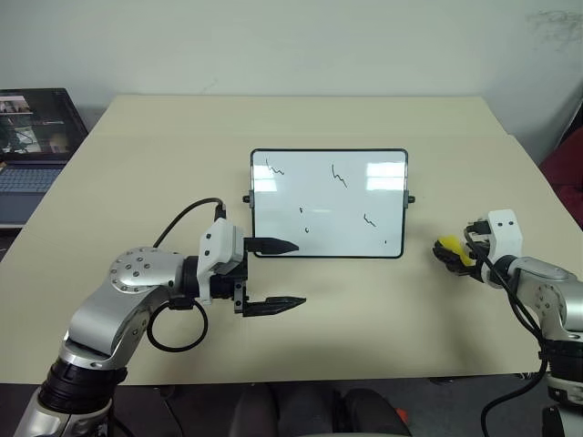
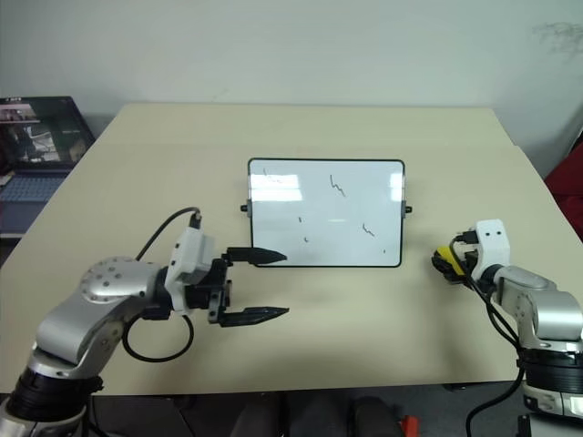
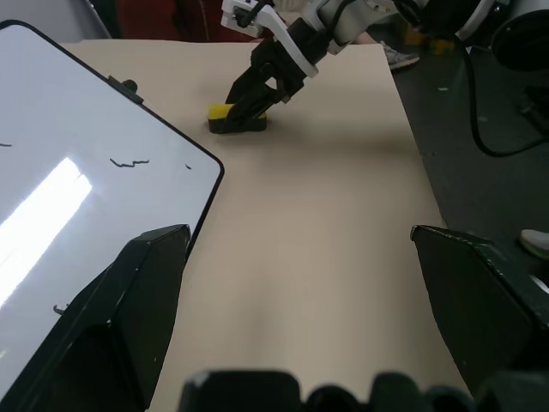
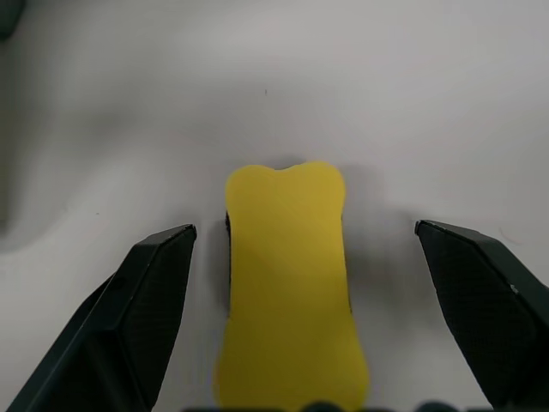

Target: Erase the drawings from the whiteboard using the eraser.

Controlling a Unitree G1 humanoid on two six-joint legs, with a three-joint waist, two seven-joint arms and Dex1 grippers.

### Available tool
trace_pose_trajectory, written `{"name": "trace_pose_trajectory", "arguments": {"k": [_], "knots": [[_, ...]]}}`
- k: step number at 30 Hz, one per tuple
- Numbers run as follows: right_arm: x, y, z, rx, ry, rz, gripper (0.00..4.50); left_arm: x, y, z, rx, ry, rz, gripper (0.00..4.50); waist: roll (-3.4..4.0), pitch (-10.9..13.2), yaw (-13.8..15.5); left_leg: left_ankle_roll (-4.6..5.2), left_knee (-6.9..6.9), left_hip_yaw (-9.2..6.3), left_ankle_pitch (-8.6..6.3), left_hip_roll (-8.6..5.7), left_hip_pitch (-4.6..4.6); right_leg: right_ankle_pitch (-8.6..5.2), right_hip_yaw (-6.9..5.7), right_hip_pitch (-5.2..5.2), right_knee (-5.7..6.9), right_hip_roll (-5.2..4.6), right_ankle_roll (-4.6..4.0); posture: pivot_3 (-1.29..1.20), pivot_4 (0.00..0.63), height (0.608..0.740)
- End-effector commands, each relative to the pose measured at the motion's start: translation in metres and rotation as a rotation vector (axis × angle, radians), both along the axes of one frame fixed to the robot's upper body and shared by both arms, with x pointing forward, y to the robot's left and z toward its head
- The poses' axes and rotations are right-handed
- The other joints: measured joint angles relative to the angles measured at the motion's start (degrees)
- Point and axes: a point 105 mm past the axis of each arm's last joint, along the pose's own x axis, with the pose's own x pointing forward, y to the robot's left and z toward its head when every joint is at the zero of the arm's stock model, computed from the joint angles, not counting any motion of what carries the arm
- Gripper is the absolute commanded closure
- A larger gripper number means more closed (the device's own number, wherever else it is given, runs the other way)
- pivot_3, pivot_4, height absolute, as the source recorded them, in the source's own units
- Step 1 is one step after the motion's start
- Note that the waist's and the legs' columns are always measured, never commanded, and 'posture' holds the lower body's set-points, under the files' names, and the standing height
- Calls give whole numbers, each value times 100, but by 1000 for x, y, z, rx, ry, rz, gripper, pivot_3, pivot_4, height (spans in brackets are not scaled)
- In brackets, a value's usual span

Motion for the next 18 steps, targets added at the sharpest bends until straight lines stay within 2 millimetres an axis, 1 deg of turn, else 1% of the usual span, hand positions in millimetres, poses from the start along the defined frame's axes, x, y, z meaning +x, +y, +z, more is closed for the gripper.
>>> {"name": "trace_pose_trajectory", "arguments": {"k": [1, 15, 18], "knots": [[3, -4, 15, 10, -51, -7, 29, -3, 0, 4, -4, -35, -11, 0, 0, 0, 0, 0, 0, 0, 0, 0, 0, 0, 0, 0, 0, 0, 0, 0, 150, 740], [7, -6, 19, 30, -63, -10, 29, -3, 4, 0, -3, -30, -9, 0, 1, 1, -1, 0, 0, 1, 0, 0, 0, 0, 1, 0, 0, 0, 0, 0, 150, 740], [9, -6, 19, 28, -66, -12, 603, -3, 4, -1, -2, -28, -10, 0, 1, 1, 0, 0, 0, 1, 0, 0, 0, 0, 1, 0, 0, 0, 0, 0, 150, 740]]}}
